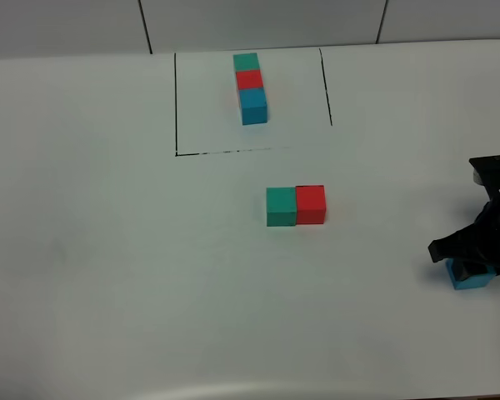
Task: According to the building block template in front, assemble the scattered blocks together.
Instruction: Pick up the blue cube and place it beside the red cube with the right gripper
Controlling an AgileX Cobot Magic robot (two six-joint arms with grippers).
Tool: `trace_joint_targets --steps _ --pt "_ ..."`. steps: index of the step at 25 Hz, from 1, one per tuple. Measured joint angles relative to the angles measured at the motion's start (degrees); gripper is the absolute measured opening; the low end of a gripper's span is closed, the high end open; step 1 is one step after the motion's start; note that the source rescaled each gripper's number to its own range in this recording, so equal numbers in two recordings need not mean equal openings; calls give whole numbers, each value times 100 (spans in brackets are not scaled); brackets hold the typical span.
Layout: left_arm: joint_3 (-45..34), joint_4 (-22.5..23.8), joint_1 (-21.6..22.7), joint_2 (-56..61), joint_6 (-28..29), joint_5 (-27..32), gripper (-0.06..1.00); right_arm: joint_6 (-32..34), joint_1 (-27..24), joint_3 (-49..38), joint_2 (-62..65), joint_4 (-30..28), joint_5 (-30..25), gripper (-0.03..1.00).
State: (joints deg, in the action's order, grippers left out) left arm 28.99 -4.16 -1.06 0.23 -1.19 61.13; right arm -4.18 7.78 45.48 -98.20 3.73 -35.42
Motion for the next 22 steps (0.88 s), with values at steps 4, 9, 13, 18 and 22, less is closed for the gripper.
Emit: trace_joint_targets --steps 4,9,13,18,22 --pt "0 0 0 0 0 0 30 -310 96 44 10 -105 -20 2" --pt "0 0 0 0 0 0 30 -2040 686 769 63 -414 -566 2" --pt "0 0 0 0 0 0 30 -3769 1176 1736 -208 -593 -1209 2" --pt "0 0 0 0 0 0 30 -4986 1508 2876 -1009 -617 -1786 2" --pt "0 0 0 0 0 0 30 -5507 1639 3464 -1628 -664 -2133 2"
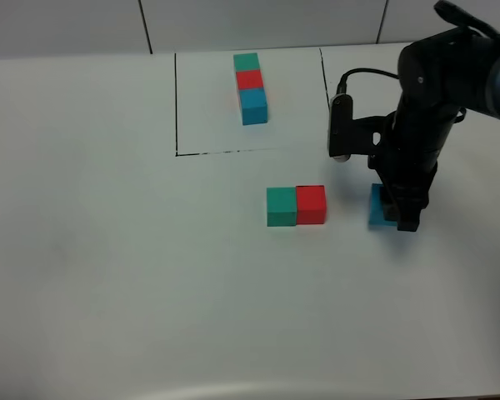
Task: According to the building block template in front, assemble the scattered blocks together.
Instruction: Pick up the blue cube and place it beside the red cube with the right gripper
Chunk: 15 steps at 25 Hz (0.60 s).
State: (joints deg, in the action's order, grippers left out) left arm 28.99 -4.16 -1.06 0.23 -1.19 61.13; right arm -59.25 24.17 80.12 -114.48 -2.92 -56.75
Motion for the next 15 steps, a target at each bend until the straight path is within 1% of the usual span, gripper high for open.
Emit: trace_joint_targets --steps 7,15 --pt "0 0 0 0 0 0 30 -118 210 544 -484 -113 -42 2" --pt "0 0 0 0 0 0 30 -136 274 772 -774 -113 -61 2"
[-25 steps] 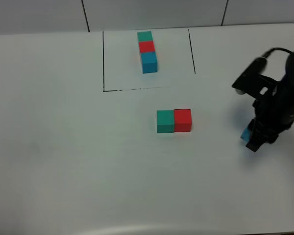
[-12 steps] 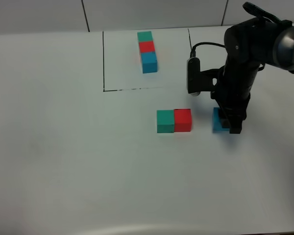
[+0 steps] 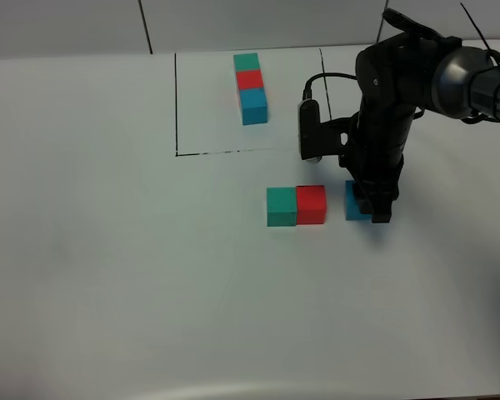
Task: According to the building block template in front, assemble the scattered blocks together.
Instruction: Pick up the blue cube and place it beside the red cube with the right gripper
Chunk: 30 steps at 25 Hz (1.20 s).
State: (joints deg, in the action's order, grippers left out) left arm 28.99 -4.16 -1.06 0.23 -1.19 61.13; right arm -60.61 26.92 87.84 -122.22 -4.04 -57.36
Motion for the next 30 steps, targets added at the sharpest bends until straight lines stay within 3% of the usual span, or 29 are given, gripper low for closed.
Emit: trace_joint_targets --steps 30 --pt "0 0 0 0 0 0 30 0 190 40 -126 331 349 1"
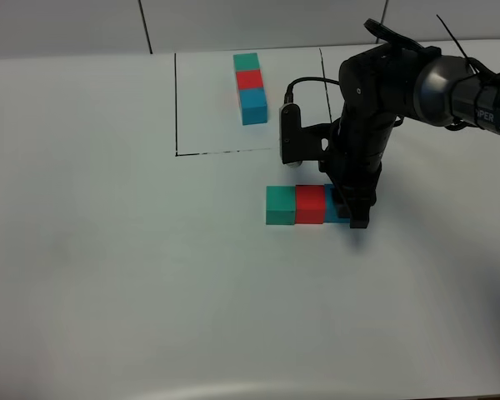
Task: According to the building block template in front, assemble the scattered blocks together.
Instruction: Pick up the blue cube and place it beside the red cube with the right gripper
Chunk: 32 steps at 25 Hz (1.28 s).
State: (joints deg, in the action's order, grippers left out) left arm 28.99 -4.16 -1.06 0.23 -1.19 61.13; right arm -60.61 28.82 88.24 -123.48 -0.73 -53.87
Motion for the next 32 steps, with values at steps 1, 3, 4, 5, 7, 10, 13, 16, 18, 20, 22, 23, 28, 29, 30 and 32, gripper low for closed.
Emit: trace_joint_targets --steps 1,3,4,5,7,10,13,16,18,20,22,23,28,29,30,32 --pt "0 0 0 0 0 0 30 0 0 0 0 0 0 1" --pt "0 0 0 0 0 0 30 0 0 0 0 0 0 1" --pt "0 0 0 0 0 0 30 0 0 0 0 0 0 1" --pt "0 0 0 0 0 0 30 0 0 0 0 0 0 1" --pt "0 0 0 0 0 0 30 0 0 0 0 0 0 1" --pt "0 0 0 0 0 0 30 -8 0 0 0 -12 0 1" --pt "0 0 0 0 0 0 30 -64 4 0 0 -12 0 1" --pt "0 0 0 0 0 0 30 -69 4 0 0 -12 0 1" --pt "0 0 0 0 0 0 30 -76 4 0 0 -12 0 1" --pt "0 0 0 0 0 0 30 -76 4 0 0 -12 0 1" --pt "0 0 0 0 0 0 30 -89 4 0 0 -12 1 1" --pt "0 0 0 0 0 0 30 -88 4 0 0 -12 1 1" --pt "0 0 0 0 0 0 30 -88 6 0 -49 -23 87 22" --pt "0 0 0 0 0 0 30 -88 6 0 -50 -42 87 30" --pt "0 0 0 0 0 0 30 -82 6 0 -50 -84 87 39" --pt "0 0 0 0 0 0 30 28 6 0 -2 -197 87 53"
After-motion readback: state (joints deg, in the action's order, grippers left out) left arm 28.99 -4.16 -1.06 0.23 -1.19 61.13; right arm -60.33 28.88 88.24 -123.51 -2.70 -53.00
